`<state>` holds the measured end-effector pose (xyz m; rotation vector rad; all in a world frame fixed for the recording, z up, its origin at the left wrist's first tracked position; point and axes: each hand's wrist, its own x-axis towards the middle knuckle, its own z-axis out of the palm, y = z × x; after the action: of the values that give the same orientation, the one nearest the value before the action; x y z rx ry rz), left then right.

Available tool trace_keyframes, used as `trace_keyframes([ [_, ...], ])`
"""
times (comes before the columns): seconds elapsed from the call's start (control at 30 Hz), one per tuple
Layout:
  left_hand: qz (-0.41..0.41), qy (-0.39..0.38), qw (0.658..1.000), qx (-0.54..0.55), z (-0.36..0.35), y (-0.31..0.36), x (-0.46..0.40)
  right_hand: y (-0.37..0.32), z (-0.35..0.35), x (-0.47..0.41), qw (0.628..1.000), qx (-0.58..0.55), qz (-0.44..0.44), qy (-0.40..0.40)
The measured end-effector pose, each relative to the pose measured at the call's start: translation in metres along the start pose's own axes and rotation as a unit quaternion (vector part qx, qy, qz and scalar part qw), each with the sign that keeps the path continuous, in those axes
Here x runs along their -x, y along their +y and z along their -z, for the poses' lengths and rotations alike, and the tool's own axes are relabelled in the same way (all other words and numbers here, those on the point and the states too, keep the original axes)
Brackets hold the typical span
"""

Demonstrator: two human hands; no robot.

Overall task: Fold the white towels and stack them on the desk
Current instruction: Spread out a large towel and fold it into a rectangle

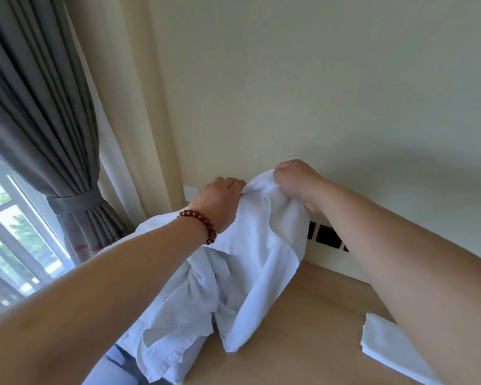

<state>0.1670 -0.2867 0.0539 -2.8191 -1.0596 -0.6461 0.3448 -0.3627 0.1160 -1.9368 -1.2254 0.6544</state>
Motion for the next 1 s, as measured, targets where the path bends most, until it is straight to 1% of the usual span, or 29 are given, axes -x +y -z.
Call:
trace_keyframes([
  [0.1,-0.027,0.037,0.998,0.053,-0.005,0.041,-0.001,0.011,0.033,0.011,0.995,-0.066,-0.062,0.031],
  [0.17,-0.102,0.08,0.99,0.059,-0.003,0.077,0.003,0.018,0.054,0.019,0.99,-0.101,-0.087,0.045],
  [0.23,-0.195,0.133,0.97,0.049,-0.001,0.115,0.008,0.025,0.074,0.03,0.983,-0.14,-0.108,0.053],
  [0.27,-0.226,0.155,0.96,0.047,0.001,0.133,0.009,0.029,0.083,0.034,0.98,-0.156,-0.116,0.05],
  [0.33,-0.252,0.182,0.948,0.062,0.007,0.168,0.007,0.038,0.099,0.042,0.976,-0.189,-0.107,0.022],
  [0.4,-0.267,0.221,0.935,0.07,0.012,0.194,0.001,0.045,0.113,0.05,0.964,-0.241,-0.113,0.006],
  [0.5,-0.312,0.301,0.9,0.053,0.017,0.216,-0.015,0.055,0.136,0.065,0.95,-0.263,-0.168,0.021],
  [0.57,-0.33,0.327,0.885,0.04,0.02,0.22,-0.028,0.064,0.151,0.075,0.932,-0.3,-0.198,0.043],
  [0.63,-0.325,0.325,0.888,0.034,0.021,0.222,-0.036,0.072,0.163,0.084,0.92,-0.329,-0.202,0.066],
  [0.67,-0.318,0.325,0.89,0.034,0.022,0.225,-0.039,0.075,0.169,0.089,0.92,-0.33,-0.193,0.079],
  [0.73,-0.302,0.325,0.895,0.048,0.027,0.24,-0.041,0.082,0.179,0.098,0.936,-0.304,-0.157,0.087],
  [0.8,-0.274,0.31,0.906,0.082,0.035,0.262,-0.044,0.088,0.184,0.107,0.953,-0.27,-0.117,0.075],
  [0.87,-0.22,0.254,0.937,0.099,0.047,0.284,-0.049,0.095,0.188,0.114,0.958,-0.265,-0.084,0.069],
  [0.93,-0.156,0.136,0.977,0.047,0.049,0.294,-0.06,0.103,0.194,0.118,0.953,-0.277,-0.065,0.102],
  [0.97,-0.129,0.094,0.987,0.029,0.048,0.294,-0.065,0.107,0.195,0.121,0.951,-0.28,-0.057,0.119],
  [1.0,-0.115,0.076,0.99,0.018,0.046,0.292,-0.068,0.111,0.194,0.125,0.951,-0.278,-0.046,0.129],
])
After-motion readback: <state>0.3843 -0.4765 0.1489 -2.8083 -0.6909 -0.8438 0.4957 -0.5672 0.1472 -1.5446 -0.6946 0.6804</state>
